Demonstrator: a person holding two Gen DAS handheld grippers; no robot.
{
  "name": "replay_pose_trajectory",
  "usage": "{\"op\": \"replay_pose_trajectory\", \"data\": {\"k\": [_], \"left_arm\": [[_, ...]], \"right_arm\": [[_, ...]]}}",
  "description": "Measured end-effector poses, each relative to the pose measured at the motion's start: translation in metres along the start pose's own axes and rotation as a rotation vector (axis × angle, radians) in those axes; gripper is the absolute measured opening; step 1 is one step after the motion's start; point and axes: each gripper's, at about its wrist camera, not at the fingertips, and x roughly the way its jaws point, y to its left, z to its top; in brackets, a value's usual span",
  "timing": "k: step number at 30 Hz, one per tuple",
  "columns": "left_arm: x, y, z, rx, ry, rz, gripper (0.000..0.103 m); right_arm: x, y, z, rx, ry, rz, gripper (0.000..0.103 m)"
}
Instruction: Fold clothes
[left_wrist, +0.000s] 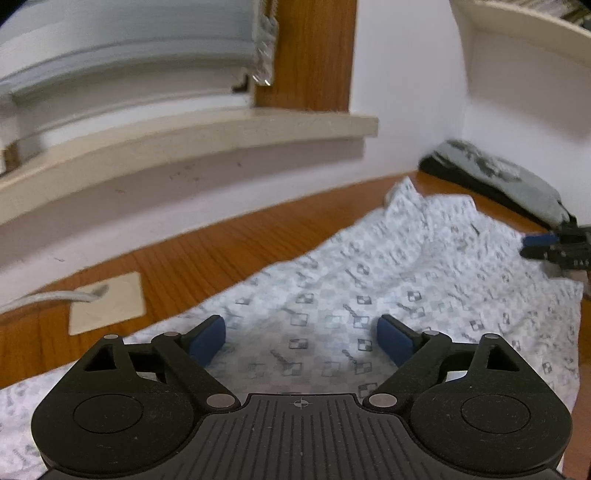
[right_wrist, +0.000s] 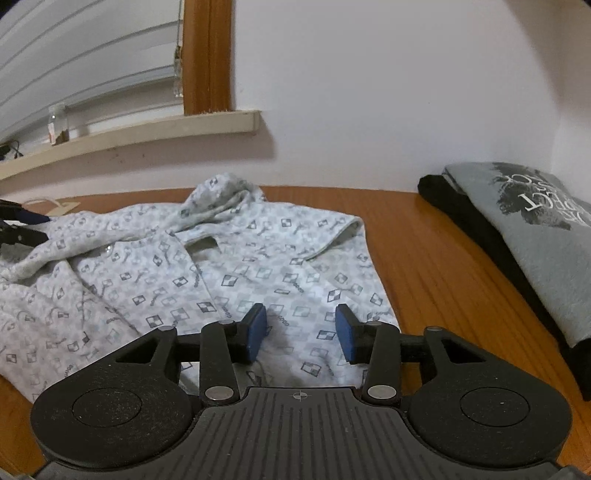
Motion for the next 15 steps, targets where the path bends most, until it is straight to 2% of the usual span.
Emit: {"op": "replay_pose_trajectory", "data": {"k": [2, 6, 15], "left_arm": [[-0.007, 0.004, -0.001, -0.017, -0.003, 0.000, 0.100], [-0.018, 0.006, -0.001, -0.032, -0.001, -0.014, 0.102], [-0.013, -0.025, -0.010, 0.084, 0.047, -0.011, 0.103]], "right_arm": [[0.000, 0.001, 0.000, -0.005, -0.003, -0.004, 0.043], [-0.001, 0.001, -0.001, 0.000, -0.006, -0.004, 0.043], [-0.004, 0.001, -0.002, 0.008, -0.009, -0.034, 0.050]]}}
